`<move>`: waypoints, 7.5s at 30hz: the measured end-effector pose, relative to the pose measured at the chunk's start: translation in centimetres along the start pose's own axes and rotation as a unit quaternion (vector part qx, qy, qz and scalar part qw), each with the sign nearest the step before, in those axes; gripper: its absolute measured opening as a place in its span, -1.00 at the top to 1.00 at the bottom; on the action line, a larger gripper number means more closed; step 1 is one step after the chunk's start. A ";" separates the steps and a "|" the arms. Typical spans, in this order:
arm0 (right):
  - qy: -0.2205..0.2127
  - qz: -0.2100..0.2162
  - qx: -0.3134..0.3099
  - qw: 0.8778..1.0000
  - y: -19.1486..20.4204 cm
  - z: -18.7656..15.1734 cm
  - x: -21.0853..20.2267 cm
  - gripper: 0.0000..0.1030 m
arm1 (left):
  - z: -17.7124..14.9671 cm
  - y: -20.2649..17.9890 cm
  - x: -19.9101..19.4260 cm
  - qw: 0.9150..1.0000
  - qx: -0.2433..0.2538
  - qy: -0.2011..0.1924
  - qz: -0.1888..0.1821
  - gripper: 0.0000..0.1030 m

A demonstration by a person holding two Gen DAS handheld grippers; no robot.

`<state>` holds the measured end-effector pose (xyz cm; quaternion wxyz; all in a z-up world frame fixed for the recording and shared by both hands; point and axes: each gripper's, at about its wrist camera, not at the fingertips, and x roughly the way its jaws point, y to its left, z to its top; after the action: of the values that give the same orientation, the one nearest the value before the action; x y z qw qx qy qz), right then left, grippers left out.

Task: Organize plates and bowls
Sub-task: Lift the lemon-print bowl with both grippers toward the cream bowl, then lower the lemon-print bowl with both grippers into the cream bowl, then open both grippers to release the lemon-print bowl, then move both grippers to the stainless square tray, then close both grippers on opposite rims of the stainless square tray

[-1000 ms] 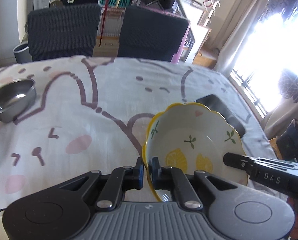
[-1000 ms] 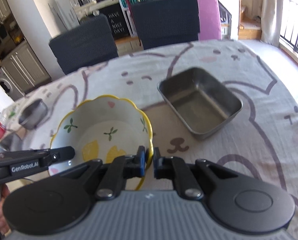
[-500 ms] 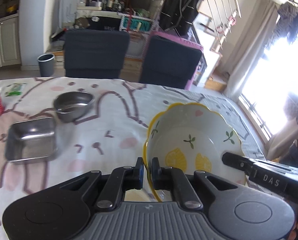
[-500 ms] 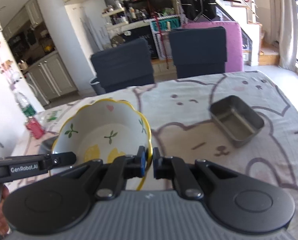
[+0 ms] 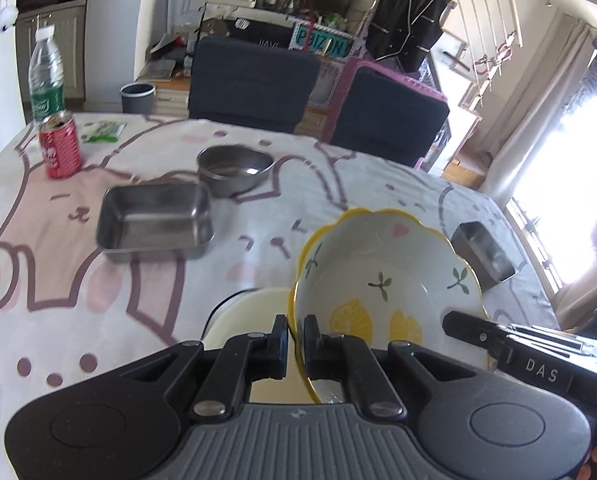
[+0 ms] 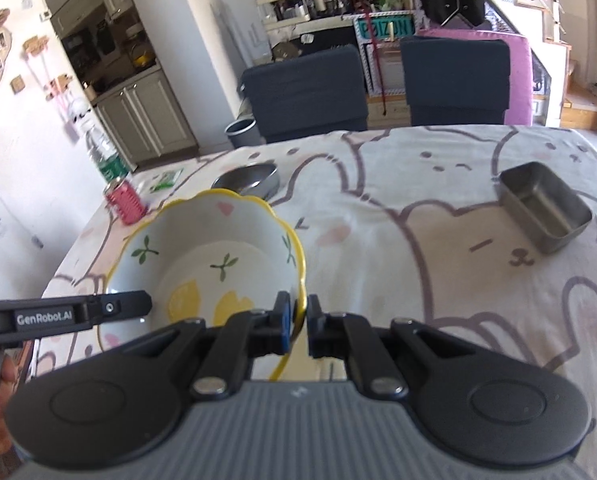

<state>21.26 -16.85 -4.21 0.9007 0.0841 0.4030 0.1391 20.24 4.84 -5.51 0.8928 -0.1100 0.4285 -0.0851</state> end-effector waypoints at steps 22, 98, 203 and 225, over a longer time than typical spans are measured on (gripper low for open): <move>0.095 -0.035 -0.044 0.994 2.1 -2.2 5.2 0.82 | -2.6 2.2 5.2 0.995 0.035 0.093 0.017 0.74; 0.157 -0.039 -0.037 0.986 2.0 -1.8 10.1 0.81 | -2.4 3.0 6.1 0.989 0.082 0.123 0.026 0.66; 0.091 0.093 -0.009 0.991 9.1 8.3 24.3 -0.01 | 8.4 17.9 12.1 0.984 -0.100 0.005 0.146 -0.07; 0.085 0.098 -0.021 0.991 10.0 8.5 25.3 0.84 | 9.1 16.6 11.7 0.989 -0.077 0.007 0.128 0.96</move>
<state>41.87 0.37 -13.74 0.8467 0.0920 0.4650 0.2418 35.60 19.02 -13.19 0.8822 -0.1227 0.4503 0.0622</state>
